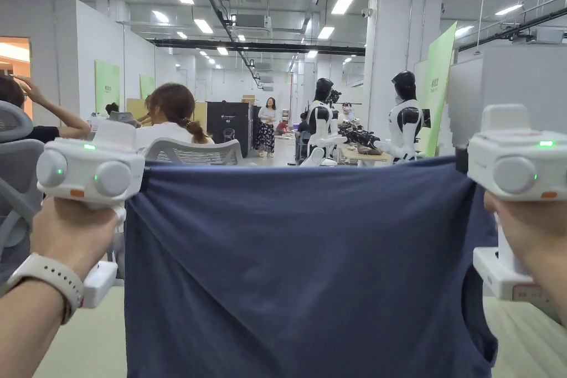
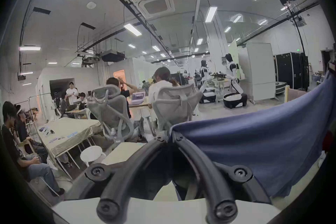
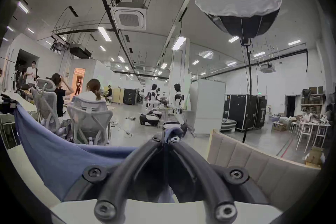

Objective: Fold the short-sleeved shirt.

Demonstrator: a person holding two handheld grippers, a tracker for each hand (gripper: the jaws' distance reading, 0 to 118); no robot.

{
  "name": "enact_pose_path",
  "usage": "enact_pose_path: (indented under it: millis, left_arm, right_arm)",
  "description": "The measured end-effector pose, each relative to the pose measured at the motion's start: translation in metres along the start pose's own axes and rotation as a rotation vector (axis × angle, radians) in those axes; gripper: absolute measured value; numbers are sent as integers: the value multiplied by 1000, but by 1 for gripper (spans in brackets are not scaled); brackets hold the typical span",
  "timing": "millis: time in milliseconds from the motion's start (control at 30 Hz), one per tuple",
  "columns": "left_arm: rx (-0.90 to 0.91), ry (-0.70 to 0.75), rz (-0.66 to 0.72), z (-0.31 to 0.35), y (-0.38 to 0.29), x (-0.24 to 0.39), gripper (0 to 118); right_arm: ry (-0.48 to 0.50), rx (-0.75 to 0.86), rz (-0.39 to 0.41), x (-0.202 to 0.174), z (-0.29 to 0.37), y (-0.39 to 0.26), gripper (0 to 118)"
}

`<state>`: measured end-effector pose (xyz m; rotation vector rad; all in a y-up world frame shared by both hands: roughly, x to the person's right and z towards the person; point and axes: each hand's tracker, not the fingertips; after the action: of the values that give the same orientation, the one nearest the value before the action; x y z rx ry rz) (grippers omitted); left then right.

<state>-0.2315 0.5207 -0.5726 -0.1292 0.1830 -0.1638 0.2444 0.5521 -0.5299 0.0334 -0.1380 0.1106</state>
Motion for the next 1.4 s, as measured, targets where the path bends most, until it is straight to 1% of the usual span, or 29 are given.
enact_pose_path:
  millis: [167,233,333,533,600,633,667,733,767,833,900,967,1067,1133,1200,1233,1267,1300,1333,1367,1400]
  left_arm:
    - [-95,-17,3,-8,-71,16,1]
    - [-118,-28,-2,-6,-91,18,1]
    - [-134,-44,12,8,-108,16,1]
    - [-191,-94,19,57,-143,7,1]
    - [-212,-113,20,80,-160,3,1]
    - [-224,-125,28,96,-172,0,1]
    - [-233,-140,22,109,-184,-3,1]
    - [-272,-148,-2,143,-215,-7,1]
    - [-293,-161,-9,157,-231,-8,1]
    - [-361,-175,7,187,-270,-13,2]
    - [-434,-193,-20,211,-310,-13,2]
    - [-495,-192,7,230,-349,-14,2]
    - [-600,-192,46,245,-398,-14,2]
    - [-626,-187,36,247,-421,-12,2]
    - [-626,-180,52,249,-427,-12,4]
    - [-615,-178,54,248,-427,-13,12]
    - [-604,-171,43,250,-424,-11,27]
    - [-577,-160,12,254,-418,-8,62]
    - [-541,-164,-8,259,-411,-5,87]
    - [-512,-172,-18,264,-405,-1,101]
    - [-480,-186,-24,269,-397,3,101]
  right_arm:
    - [22,-115,-24,4,-6,-71,2]
    - [24,-118,-33,10,-9,-87,2]
    - [37,-125,-16,13,4,-101,2]
    - [74,-156,18,16,67,-129,2]
    - [89,-181,9,21,92,-146,2]
    - [104,-209,-19,20,113,-160,2]
    - [108,-220,-31,21,124,-170,2]
    - [112,-252,7,22,155,-202,2]
    - [122,-283,32,18,171,-218,2]
    - [144,-347,106,15,199,-256,2]
    - [183,-447,183,10,224,-293,2]
    - [244,-565,156,9,244,-332,2]
    - [273,-745,107,7,262,-390,2]
    - [260,-810,95,3,268,-417,2]
    - [254,-819,84,5,271,-426,3]
    - [255,-824,62,6,272,-426,8]
    - [261,-824,45,5,273,-423,25]
    - [255,-819,51,5,276,-415,66]
    - [252,-812,54,2,278,-407,93]
    - [261,-807,50,0,279,-398,107]
    - [298,-781,26,-5,282,-388,108]
